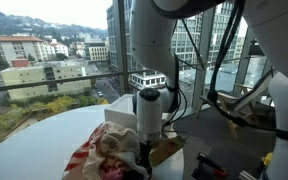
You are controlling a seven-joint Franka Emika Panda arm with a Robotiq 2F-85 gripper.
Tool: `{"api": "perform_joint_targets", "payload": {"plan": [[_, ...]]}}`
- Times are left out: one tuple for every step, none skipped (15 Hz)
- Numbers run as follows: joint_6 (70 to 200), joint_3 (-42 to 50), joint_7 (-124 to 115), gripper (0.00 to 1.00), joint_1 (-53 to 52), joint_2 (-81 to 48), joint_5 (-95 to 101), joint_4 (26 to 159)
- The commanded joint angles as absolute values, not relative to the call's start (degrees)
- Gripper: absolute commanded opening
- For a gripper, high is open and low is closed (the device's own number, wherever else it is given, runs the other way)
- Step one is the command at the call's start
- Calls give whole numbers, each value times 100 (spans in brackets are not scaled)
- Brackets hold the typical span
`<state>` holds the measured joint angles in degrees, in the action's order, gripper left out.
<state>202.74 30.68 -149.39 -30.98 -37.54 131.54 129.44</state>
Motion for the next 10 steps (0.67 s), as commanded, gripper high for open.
{"api": "perform_joint_targets", "payload": {"plan": [[20403, 3660, -15300, 0, -3702, -3780, 13464, 12991], [20426, 3859, -15377, 0, -3883, -3750, 13549, 13019], [20525, 4039, -15452, 0, -4021, -3728, 13631, 13037], [20621, 4243, -15541, 0, -4197, -3673, 13739, 13052], [20741, 4460, -15452, 0, -4353, -3630, 13699, 13091], [20901, 4586, -15472, 0, -4427, -3565, 13782, 13079], [21207, 4538, -15290, 0, -4278, -3390, 13813, 13060], [21482, 4554, -15242, 0, -4204, -3219, 13895, 13044], [21724, 4490, -15209, 0, -4063, -3034, 13970, 13021], [21977, 4406, -15158, 0, -3868, -2813, 14047, 12995]]}}
